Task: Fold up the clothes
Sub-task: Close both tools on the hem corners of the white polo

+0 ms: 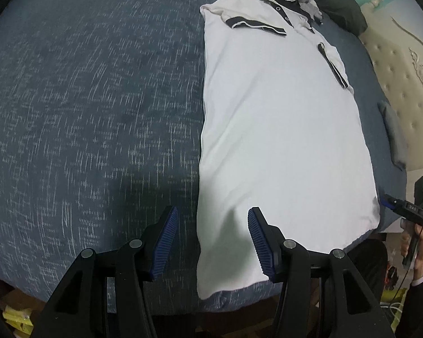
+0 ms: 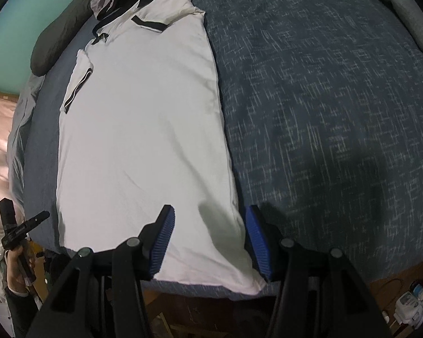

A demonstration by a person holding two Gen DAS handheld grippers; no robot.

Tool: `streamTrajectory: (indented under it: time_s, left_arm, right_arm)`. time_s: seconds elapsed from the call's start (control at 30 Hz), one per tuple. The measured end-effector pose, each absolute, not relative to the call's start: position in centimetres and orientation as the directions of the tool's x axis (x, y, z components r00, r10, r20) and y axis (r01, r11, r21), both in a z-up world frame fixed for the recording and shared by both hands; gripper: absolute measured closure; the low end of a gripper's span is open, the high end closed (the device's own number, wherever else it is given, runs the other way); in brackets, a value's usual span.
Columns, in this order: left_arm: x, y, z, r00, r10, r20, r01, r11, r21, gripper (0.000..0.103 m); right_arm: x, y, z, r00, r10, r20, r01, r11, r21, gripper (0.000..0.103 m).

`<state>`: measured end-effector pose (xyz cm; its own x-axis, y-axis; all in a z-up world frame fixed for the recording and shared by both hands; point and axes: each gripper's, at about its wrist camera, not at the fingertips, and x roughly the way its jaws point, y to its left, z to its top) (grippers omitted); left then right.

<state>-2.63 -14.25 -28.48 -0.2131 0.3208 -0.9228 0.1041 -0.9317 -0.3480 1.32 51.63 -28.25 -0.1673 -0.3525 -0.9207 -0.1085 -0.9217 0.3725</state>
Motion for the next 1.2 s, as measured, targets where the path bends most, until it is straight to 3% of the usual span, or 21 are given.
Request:
streamTrajectory:
  time_s: [1.07, 1.2]
  left_arm:
    - [-0.5, -13.2, -30.2, -0.148, 0.361, -0.921, 0.106, -0.92, -0.377, 0.048]
    - [-0.5, -13.0, -30.4, -0.142, 0.369, -0.918, 0.099, -0.918, -0.384, 0.055]
  right_arm:
    - [5.4, 53.9, -29.7, -0.071, -0.362, -0.93, -0.1, -0.925, 0.367, 0.049]
    - [5.3, 53.4, -29.6, -0.068, -0.361, -0.93, -0.092, -0.926, 0.366, 0.056]
